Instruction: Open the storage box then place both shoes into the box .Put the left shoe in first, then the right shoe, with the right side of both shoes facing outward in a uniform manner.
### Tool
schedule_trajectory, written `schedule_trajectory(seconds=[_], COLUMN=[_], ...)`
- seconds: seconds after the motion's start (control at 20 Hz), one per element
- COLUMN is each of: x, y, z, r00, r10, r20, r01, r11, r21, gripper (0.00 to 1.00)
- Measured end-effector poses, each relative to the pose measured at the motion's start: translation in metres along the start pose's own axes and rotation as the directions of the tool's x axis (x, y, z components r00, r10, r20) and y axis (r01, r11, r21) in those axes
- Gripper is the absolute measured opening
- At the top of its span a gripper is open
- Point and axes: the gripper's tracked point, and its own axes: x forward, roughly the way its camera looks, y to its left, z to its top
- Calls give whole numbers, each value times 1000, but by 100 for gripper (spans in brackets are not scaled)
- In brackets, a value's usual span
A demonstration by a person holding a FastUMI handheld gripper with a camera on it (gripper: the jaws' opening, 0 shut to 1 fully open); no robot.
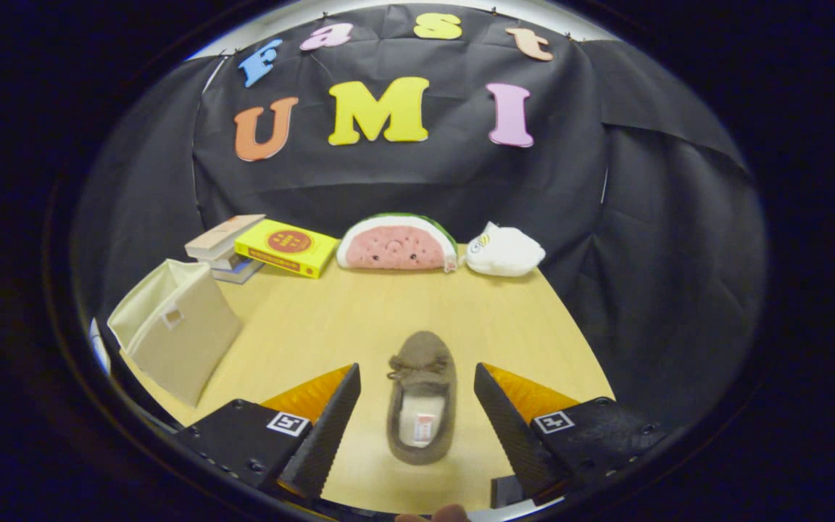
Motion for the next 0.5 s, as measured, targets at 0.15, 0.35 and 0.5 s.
schedule_trajectory(seconds=[0.15,0.35,0.5], x=[24,57,73], y=[-17,-28,-22], z=[-22,-52,-66], r00=[996,978,958], r10=[4,-22,28], r20=[-85,-209,-285], r01=[-1,19,-20], r11=[999,1000,999], r21=[38,-16,32], gripper=[96,96,89])
